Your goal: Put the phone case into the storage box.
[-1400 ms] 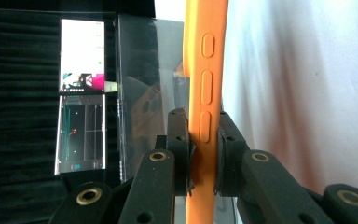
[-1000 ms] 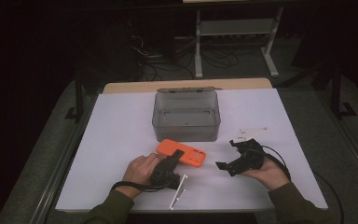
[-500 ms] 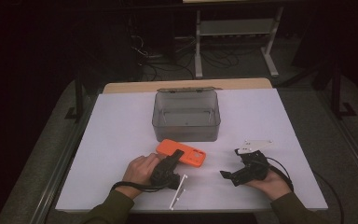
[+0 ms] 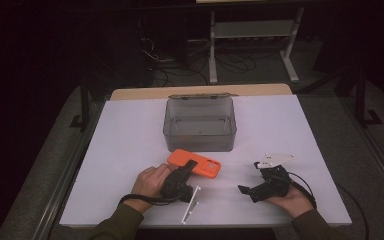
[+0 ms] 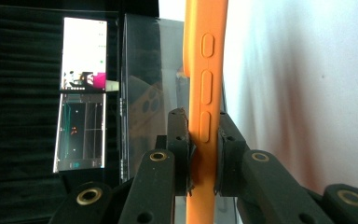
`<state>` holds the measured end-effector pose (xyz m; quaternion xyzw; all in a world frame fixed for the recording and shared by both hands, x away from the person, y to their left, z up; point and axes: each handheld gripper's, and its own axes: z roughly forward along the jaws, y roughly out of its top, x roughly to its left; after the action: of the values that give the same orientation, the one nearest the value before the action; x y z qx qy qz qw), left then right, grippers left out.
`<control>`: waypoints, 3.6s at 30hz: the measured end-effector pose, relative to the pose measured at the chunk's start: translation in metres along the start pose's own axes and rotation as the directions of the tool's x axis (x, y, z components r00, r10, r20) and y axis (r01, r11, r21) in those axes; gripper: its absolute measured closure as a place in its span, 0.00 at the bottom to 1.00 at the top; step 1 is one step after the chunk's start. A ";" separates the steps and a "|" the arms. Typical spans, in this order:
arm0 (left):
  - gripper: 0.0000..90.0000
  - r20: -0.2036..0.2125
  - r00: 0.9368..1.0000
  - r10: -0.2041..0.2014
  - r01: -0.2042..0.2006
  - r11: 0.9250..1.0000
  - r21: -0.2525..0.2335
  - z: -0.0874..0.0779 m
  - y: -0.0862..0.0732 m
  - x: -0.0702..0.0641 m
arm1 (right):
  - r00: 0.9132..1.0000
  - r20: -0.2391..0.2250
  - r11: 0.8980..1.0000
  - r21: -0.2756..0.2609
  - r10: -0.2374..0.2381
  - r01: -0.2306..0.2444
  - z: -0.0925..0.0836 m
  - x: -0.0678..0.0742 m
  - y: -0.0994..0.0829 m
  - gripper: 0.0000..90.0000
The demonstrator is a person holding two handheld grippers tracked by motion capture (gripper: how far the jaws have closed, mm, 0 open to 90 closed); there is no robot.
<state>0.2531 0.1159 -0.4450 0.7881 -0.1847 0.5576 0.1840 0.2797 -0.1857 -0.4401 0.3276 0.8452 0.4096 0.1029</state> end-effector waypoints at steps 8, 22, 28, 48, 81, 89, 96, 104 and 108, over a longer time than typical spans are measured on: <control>0.88 0.004 0.999 -0.040 0.040 0.999 -0.009 -0.001 -0.001 0.003 | 1.000 0.004 1.000 -0.013 0.002 -0.002 -0.002 0.000 0.001 0.00; 0.88 0.032 0.989 -0.142 0.143 0.989 -0.024 -0.001 -0.005 0.010 | 1.000 0.007 1.000 -0.022 0.002 -0.001 -0.003 -0.001 0.001 0.00; 0.88 0.045 0.983 -0.177 0.179 0.984 -0.027 -0.001 -0.007 0.012 | 1.000 0.006 1.000 -0.022 0.003 -0.003 -0.003 -0.001 0.001 0.00; 0.88 0.079 0.949 -0.304 0.307 0.951 -0.036 -0.001 -0.017 0.021 | 1.000 0.012 1.000 -0.021 0.004 -0.004 -0.003 -0.001 0.001 0.00; 0.88 0.172 0.803 -0.570 0.584 0.811 -0.042 0.000 -0.039 0.035 | 1.000 0.014 1.000 -0.027 0.004 -0.004 -0.004 -0.001 0.002 0.00; 0.88 0.184 0.771 -0.609 0.626 0.779 -0.045 -0.001 -0.044 0.037 | 1.000 0.015 1.000 -0.029 0.001 0.000 -0.004 -0.001 0.002 0.00; 0.88 0.205 0.740 -0.640 0.660 0.750 -0.043 0.000 -0.048 0.039 | 1.000 0.017 1.000 -0.030 0.002 -0.001 -0.005 -0.001 0.002 0.00; 0.88 0.226 0.693 -0.684 0.709 0.703 -0.045 0.000 -0.053 0.041 | 1.000 0.016 0.999 -0.033 -0.002 0.003 -0.005 0.000 0.002 0.00; 0.88 0.239 0.662 -0.710 0.738 0.673 -0.044 0.000 -0.056 0.043 | 1.000 0.019 0.999 -0.033 0.001 0.000 -0.005 -0.001 0.002 0.00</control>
<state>0.2941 0.1604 -0.4094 0.8339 0.0891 0.3408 0.4248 0.2790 -0.1885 -0.4350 0.3298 0.8372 0.4205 0.1161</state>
